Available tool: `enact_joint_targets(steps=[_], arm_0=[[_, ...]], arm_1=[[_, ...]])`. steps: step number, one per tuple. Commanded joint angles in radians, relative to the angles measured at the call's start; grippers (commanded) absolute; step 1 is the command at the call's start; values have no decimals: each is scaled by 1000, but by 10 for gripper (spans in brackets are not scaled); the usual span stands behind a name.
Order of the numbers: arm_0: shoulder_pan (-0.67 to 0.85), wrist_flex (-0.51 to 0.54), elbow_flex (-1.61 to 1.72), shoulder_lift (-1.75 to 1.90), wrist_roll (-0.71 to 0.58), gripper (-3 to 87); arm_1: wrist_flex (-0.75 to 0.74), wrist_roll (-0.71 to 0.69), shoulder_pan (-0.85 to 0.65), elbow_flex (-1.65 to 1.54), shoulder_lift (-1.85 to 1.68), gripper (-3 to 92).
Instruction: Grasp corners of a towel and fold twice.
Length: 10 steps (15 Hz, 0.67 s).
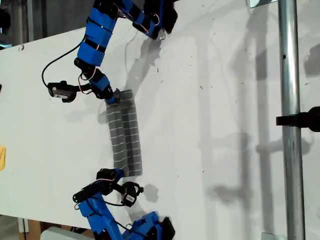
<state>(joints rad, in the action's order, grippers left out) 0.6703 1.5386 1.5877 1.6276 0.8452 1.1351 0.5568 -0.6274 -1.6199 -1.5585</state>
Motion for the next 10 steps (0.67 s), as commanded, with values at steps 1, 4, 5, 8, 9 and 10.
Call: enact_joint_targets(steps=[1, 4, 5, 8, 9, 10], arm_0=[[163, -5, -91, -20, -103, -29], [167, -6, -94, -52, -129, -29], [143, -32, -55, -63, -95, -29], [80, -84, 28, -115, 5, -23], [69, -100, 43, -143, 26, -12], [67, -121, 60, -169, 35, -8]], arm_1=[[-35, -87, -101, 164, 48, -3], [37, -91, -92, 219, 80, -3], [43, -81, -78, 184, 91, -3], [29, -54, -54, 107, 195, -3], [14, -49, -49, 107, 247, -3], [5, -43, -49, 118, 296, -3]])
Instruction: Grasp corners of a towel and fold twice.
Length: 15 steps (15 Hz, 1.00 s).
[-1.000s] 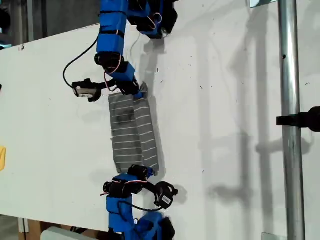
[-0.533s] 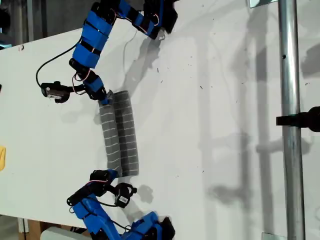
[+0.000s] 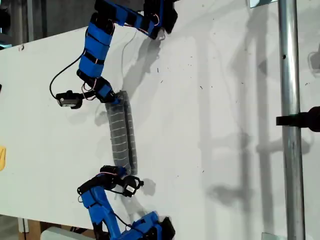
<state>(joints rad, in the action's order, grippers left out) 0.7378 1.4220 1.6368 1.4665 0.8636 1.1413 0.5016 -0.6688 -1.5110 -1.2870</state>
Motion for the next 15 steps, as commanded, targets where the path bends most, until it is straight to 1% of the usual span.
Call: enact_joint_targets(steps=[1, 2, 3, 4, 5, 6, 7, 9, 11, 13, 15], arm_0=[[0, -18, 21, -23, 20, -11], [0, -28, 31, -28, 20, 1], [2, -28, 32, -37, 18, 66], [8, -21, 32, -52, 14, 124], [15, -8, 34, -57, 18, 203], [18, 20, 37, -49, 31, 217], [18, 52, 44, -15, 58, 223], [-2, 152, 61, 126, 127, 222], [-11, 239, 124, 347, 209, 198], [-38, 250, 293, 678, 288, 170], [-147, 227, 471, 1060, 347, 153]], arm_1=[[-15, 17, -9, 12, 60, -3], [-26, 20, -14, 12, 84, -3], [-31, 23, -23, 15, 104, 2], [-28, 26, -31, 20, 120, 40], [-14, 32, -35, 29, 130, 110], [5, 38, -35, 34, 126, 155], [28, 54, -35, 34, 103, 214], [75, 66, -29, 28, 21, 284], [144, 84, -25, 12, -100, 296], [215, 144, -44, -98, -285, 291], [259, 233, -100, -319, -543, 302]])
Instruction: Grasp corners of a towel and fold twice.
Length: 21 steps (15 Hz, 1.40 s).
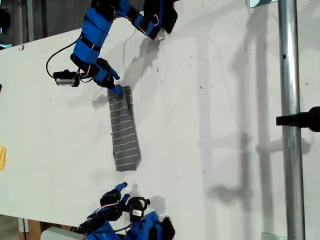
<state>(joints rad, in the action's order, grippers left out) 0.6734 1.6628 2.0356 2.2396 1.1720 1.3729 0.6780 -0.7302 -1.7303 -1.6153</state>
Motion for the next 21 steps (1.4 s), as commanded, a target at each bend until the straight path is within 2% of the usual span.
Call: enact_joint_targets(steps=[1, 3, 5, 6, 8, 10, 14, 17, 21], arm_0=[[-175, -43, 156, 472, 95, 154], [-380, -167, 348, 736, 253, 127], [-486, -273, 554, 865, 345, 65], [-525, -276, 626, 913, 387, 17], [-581, -258, 747, 1126, 420, -26], [-621, -252, 827, 1230, 448, -26], [-649, -293, 963, 1232, 511, -26], [-672, -287, 977, 1232, 554, -26], [-664, -284, 974, 1232, 551, -26]], arm_1=[[52, 117, -46, -218, -362, 380], [95, 245, -11, -416, -618, 416], [143, 383, 44, -520, -822, 400], [160, 422, 58, -549, -904, 406], [179, 471, 66, -566, -951, 417], [89, 446, 32, -629, -908, 438], [-290, 195, -140, -623, -604, 446], [-515, 184, -152, -465, -166, 445], [-448, 267, -28, 14, 302, 453]])
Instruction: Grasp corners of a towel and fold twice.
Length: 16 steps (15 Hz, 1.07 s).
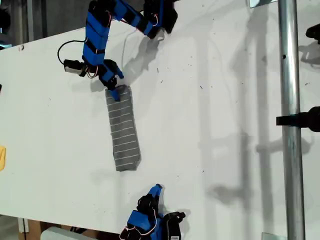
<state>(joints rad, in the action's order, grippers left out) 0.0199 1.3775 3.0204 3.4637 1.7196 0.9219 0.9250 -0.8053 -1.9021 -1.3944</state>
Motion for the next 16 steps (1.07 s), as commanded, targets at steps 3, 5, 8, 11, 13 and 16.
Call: enact_joint_targets(steps=[3, 5, 8, 11, 13, 16], arm_0=[[-9, 5, -14, 8, 2, -26], [-9, 5, -14, 8, -6, -26], [-9, 5, -14, 8, -12, -26], [0, 2, -11, 8, -35, -26], [8, -5, -9, 8, -60, -26], [8, -46, 34, 9, -63, -18]], arm_1=[[91, 80, 199, 517, 299, 398], [107, 104, 230, 535, 291, 52], [249, 89, 152, 341, 64, -2], [439, 57, 58, -14, -518, -2], [661, 55, 37, -2, -781, -2], [488, 100, 198, 276, -428, -2]])
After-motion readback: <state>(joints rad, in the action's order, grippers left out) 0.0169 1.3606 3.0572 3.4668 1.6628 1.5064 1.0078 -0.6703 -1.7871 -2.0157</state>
